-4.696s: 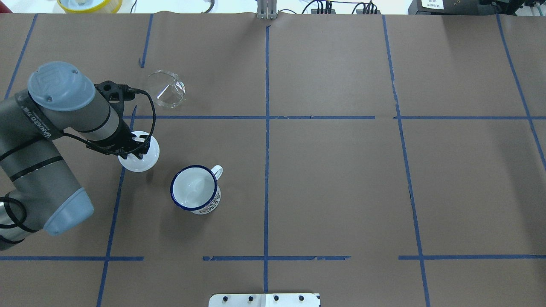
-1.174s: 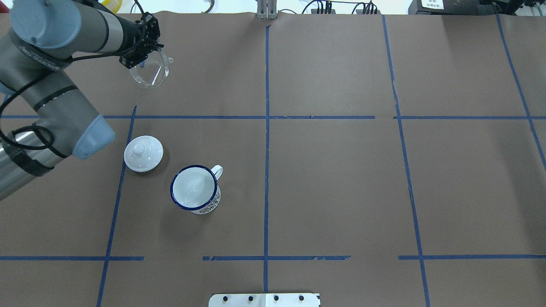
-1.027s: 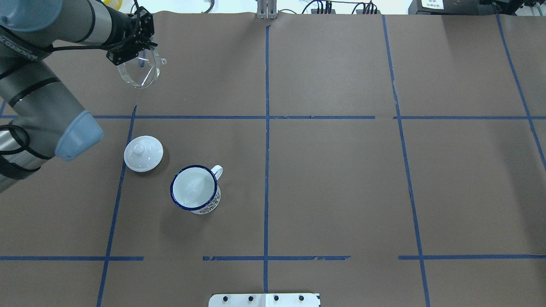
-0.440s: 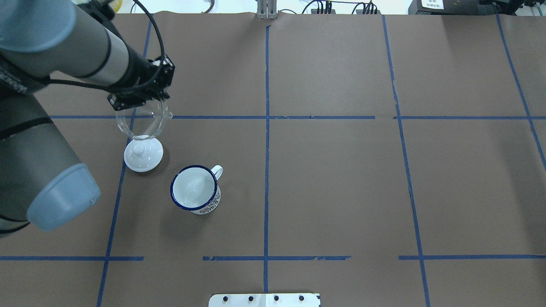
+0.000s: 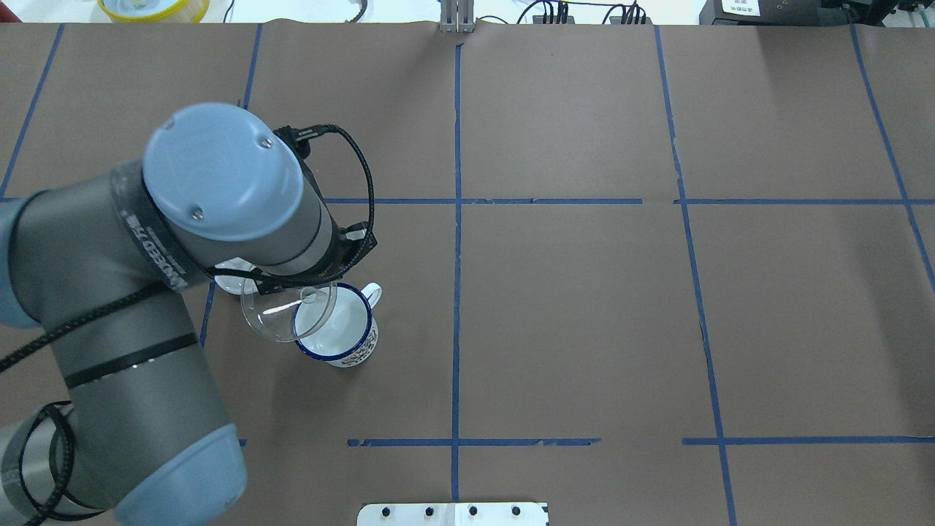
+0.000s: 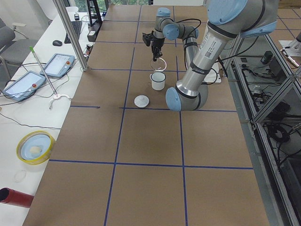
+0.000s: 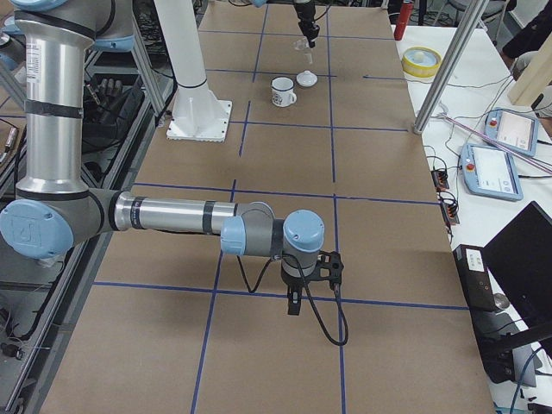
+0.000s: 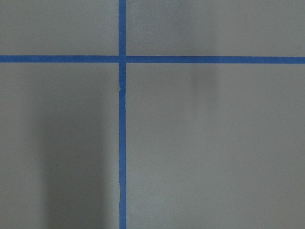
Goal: Place funnel on cup
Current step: 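Carry the funnel over the open mug and lower it in, then open the left gripper and withdraw the left arm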
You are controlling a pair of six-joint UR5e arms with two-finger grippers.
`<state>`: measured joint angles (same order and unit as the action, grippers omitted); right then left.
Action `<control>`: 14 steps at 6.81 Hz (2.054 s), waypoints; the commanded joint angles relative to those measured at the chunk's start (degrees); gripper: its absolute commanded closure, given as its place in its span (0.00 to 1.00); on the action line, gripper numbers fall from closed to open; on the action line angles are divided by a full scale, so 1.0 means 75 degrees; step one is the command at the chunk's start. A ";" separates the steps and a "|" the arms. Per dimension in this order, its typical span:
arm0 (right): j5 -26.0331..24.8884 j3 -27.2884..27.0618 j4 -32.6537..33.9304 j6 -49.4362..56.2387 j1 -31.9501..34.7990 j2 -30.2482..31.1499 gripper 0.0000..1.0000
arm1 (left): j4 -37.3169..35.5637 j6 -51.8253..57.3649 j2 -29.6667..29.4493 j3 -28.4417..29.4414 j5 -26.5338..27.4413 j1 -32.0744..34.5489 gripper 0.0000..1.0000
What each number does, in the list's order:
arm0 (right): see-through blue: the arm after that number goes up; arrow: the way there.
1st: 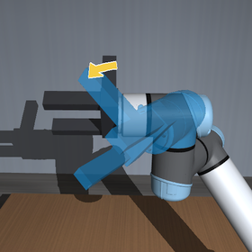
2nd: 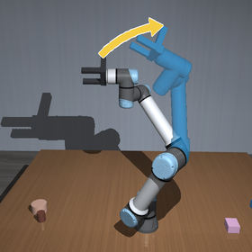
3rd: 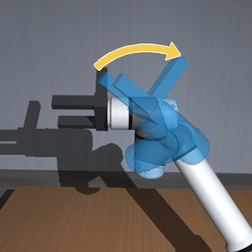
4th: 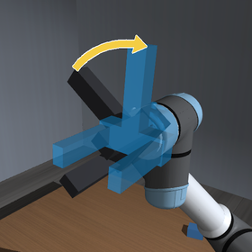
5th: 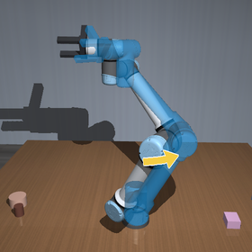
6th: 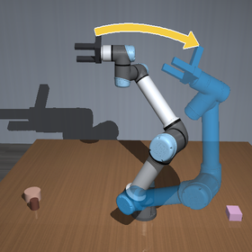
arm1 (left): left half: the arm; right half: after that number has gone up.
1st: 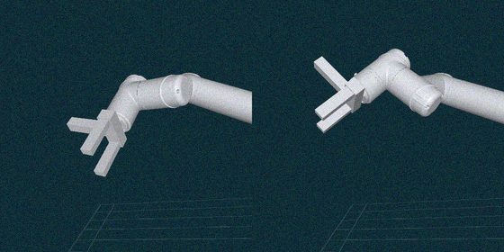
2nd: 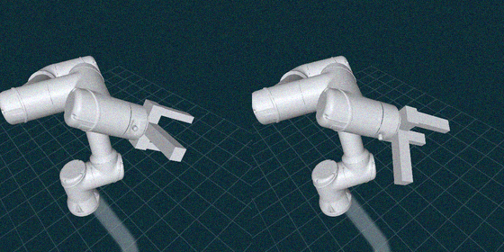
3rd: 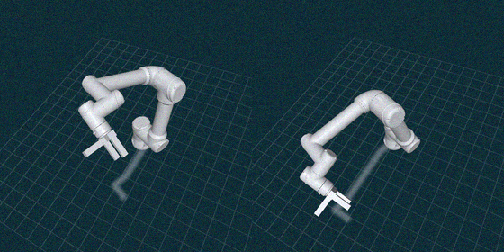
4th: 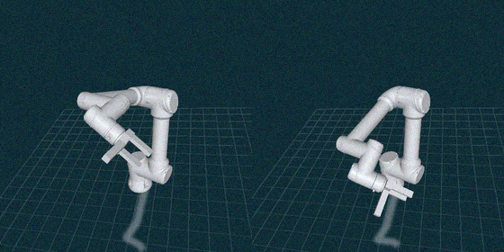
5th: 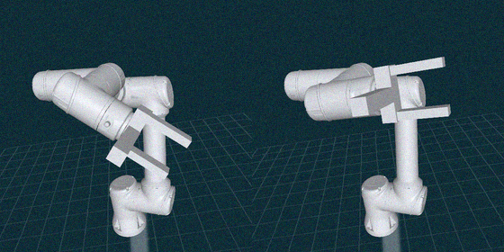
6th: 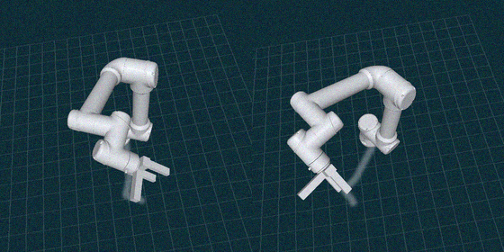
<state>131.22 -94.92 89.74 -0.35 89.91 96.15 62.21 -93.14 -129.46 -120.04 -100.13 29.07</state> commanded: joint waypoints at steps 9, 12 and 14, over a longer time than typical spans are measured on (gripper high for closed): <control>0.0000 0.0000 0.0000 0.0000 0.0000 0.0000 0.00 | 0.0342 0.0301 -0.0282 0.1310 0.1222 -0.0723 0.00; 0.0000 0.0000 0.0000 0.0000 0.0000 0.0000 0.00 | 0.1170 0.0383 -0.0223 0.0971 0.1129 -0.0595 0.00; 0.0000 0.0000 0.0000 0.0000 0.0000 0.0000 0.00 | 0.1350 0.1441 -0.0212 0.0702 -0.0070 0.0710 0.00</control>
<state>131.22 -94.92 89.74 -0.35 89.91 96.15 71.49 -87.65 -131.17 -113.52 -94.92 28.51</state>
